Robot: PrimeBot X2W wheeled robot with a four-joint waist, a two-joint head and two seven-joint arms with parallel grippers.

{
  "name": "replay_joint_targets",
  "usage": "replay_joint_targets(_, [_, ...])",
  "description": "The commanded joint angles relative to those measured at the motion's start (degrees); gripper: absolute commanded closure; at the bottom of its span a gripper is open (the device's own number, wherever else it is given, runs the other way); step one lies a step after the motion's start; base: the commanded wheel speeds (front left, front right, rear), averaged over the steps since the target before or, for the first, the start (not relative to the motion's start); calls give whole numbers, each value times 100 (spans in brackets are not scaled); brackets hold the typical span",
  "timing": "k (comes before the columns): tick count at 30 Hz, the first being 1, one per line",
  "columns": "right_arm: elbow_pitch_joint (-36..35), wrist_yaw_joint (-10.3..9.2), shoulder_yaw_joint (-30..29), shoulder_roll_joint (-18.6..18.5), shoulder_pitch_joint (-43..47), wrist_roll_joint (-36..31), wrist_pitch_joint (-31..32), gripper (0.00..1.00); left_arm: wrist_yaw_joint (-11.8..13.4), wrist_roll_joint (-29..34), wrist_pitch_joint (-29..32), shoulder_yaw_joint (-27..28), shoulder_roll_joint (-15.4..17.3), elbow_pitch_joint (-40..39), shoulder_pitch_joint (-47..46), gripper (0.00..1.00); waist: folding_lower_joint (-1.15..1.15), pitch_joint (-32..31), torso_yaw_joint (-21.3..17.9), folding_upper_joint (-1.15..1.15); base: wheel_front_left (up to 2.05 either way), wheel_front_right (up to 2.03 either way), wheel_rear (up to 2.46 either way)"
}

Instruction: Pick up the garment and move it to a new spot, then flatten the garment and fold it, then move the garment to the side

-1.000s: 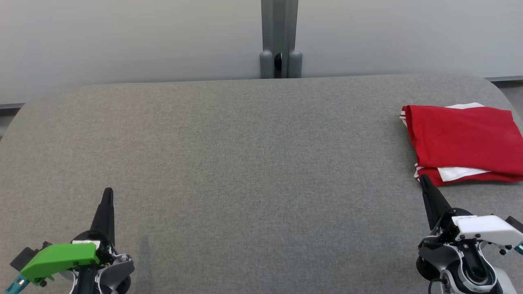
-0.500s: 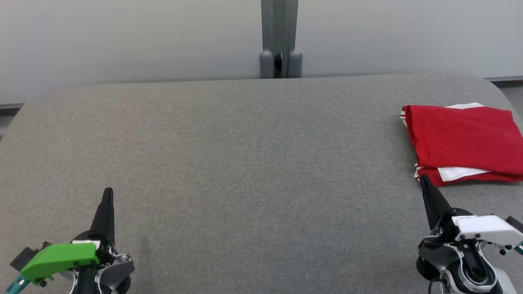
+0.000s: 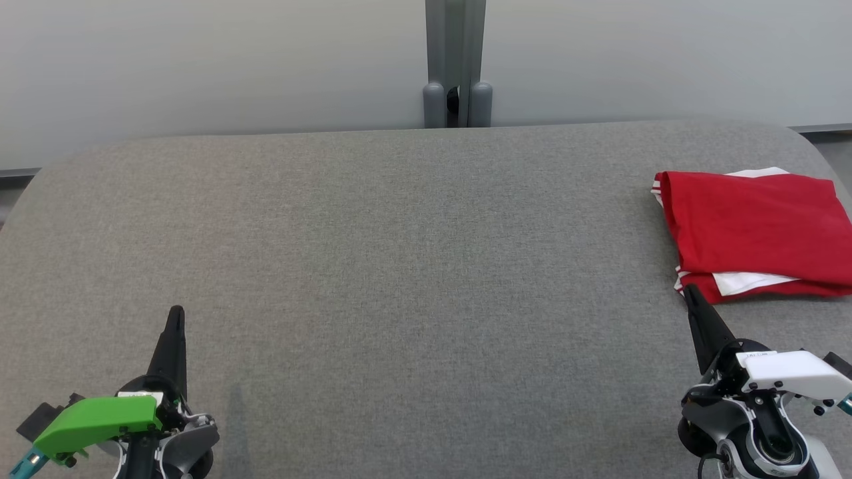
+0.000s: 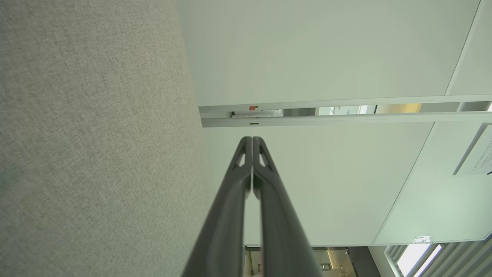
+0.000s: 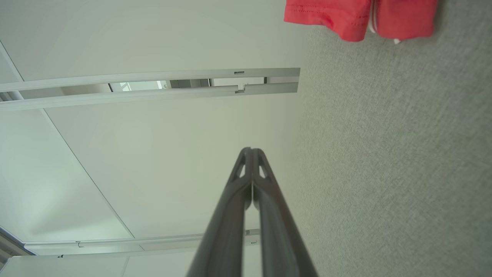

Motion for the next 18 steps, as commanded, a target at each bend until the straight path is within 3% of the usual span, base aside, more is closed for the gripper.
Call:
replay_joint_targets(1, [-27, 2, -7, -26, -31, 32, 17, 100, -31, -15, 18, 11, 10, -5, -59, 100, 0, 0, 0, 0, 0, 0, 0])
replay_joint_targets(18, [-27, 2, -7, -26, -31, 32, 17, 100, -31, -15, 18, 10, 10, -5, -59, 100, 0, 0, 0, 0, 0, 0, 0])
